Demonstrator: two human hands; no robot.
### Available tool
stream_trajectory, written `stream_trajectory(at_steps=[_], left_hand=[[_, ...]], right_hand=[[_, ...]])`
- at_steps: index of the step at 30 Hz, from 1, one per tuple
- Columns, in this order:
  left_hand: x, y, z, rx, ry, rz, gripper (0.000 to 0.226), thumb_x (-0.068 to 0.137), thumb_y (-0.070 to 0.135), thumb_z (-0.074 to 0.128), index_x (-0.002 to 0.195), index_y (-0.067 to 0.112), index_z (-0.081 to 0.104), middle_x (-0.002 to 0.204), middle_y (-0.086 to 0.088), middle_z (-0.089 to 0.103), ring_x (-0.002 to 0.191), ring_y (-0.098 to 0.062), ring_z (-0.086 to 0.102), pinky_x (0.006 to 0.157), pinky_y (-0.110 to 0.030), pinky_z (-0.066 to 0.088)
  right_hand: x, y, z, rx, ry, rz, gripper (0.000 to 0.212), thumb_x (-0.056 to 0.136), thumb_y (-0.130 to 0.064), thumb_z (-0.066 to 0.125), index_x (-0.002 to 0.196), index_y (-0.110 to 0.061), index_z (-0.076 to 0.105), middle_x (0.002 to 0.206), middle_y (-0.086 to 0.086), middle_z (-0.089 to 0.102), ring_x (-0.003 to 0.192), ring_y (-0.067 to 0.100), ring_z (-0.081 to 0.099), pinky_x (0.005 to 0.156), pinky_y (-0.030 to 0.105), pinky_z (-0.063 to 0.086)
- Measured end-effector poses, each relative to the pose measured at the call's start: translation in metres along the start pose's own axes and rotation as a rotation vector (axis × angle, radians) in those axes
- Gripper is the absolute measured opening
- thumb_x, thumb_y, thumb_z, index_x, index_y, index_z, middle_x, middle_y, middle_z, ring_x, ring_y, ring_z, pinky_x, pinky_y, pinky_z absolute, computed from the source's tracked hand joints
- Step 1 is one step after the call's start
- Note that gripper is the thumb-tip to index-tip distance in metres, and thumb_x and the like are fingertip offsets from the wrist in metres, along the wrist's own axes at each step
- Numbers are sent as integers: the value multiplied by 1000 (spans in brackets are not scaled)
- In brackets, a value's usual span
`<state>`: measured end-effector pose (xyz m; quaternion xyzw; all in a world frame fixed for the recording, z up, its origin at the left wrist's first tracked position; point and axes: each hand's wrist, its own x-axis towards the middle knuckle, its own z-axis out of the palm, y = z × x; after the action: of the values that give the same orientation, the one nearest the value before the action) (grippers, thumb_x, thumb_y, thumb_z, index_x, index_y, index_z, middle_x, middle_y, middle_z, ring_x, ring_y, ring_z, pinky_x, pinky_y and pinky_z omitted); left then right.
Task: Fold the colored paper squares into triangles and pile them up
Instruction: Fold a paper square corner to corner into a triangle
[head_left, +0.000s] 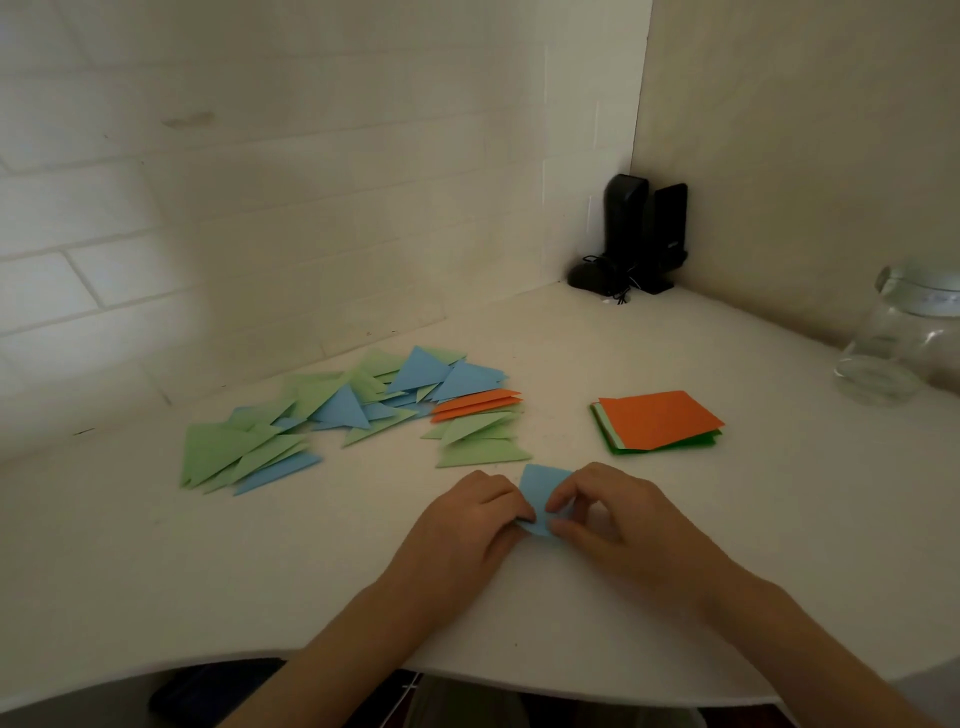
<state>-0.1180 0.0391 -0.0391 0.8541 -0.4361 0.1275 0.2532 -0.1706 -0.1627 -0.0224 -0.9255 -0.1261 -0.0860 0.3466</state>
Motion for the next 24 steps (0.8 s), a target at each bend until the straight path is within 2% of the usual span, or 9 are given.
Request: stream_trajectory(at_steps=[2,5,8,11,13,15,18,21,24], left_hand=[[0,3,1,4,27,-16,17,90,27,50,93,19,65,94,5,61,86,-10,50,74,-19,39],[-1,6,4,-40,44,-95,26,87,38,50,91,18,66,91,6,60,85,-9,49,73,-22,40],[0,5,8,-76,93,-212,35,82,49,56,85,16,66,89,7,58,86,-9,46,76,-19,38],[1,4,5,-157,94,-375,28,75,47,72,75,21,65,90,10,56,93,-8,44,81,-11,33],[1,4,5,-153,94,-415,25,74,48,72,71,27,61,91,10,53,96,-9,41,84,-15,33],[3,6,4,-108,72,-428,25,74,52,70,71,30,59,93,9,51,97,-11,39,87,-24,35],[7,7,6,-51,27,-451,30,73,58,67,74,28,63,95,7,49,97,-13,37,87,-31,36],[10,6,6,-13,8,-451,33,72,59,67,75,26,65,95,7,47,96,-13,35,87,-32,36],[12,3,4,-16,-12,-473,30,70,62,67,69,33,60,95,9,46,96,-10,34,87,-29,34]], right_hand=[[-7,1,-3,1,15,-23,27,82,-45,53,90,-22,66,92,-10,62,87,2,55,74,6,39],[-17,6,-3,-108,-35,-26,44,78,-61,49,95,-26,69,102,-16,57,94,-3,52,81,3,35],[-20,9,2,-125,4,-9,35,79,-57,53,90,-27,68,98,-18,53,93,-4,49,83,3,32],[-19,6,8,-82,128,47,20,80,-43,64,80,-24,69,90,-17,55,87,-1,52,78,5,35],[-17,3,12,-80,201,84,13,80,-34,70,73,-23,68,86,-13,56,84,1,54,75,8,36],[-16,1,17,-85,242,110,15,79,-32,71,68,-26,64,84,-11,56,82,3,54,73,13,39],[-15,0,20,-95,259,132,20,76,-35,73,63,-29,58,82,-10,53,81,4,52,72,15,39],[-15,0,21,-89,243,151,23,73,-37,74,62,-33,55,83,-12,51,83,1,51,72,10,35],[-14,1,21,-81,232,148,26,73,-37,74,62,-36,50,83,-12,50,83,1,51,71,9,34]])
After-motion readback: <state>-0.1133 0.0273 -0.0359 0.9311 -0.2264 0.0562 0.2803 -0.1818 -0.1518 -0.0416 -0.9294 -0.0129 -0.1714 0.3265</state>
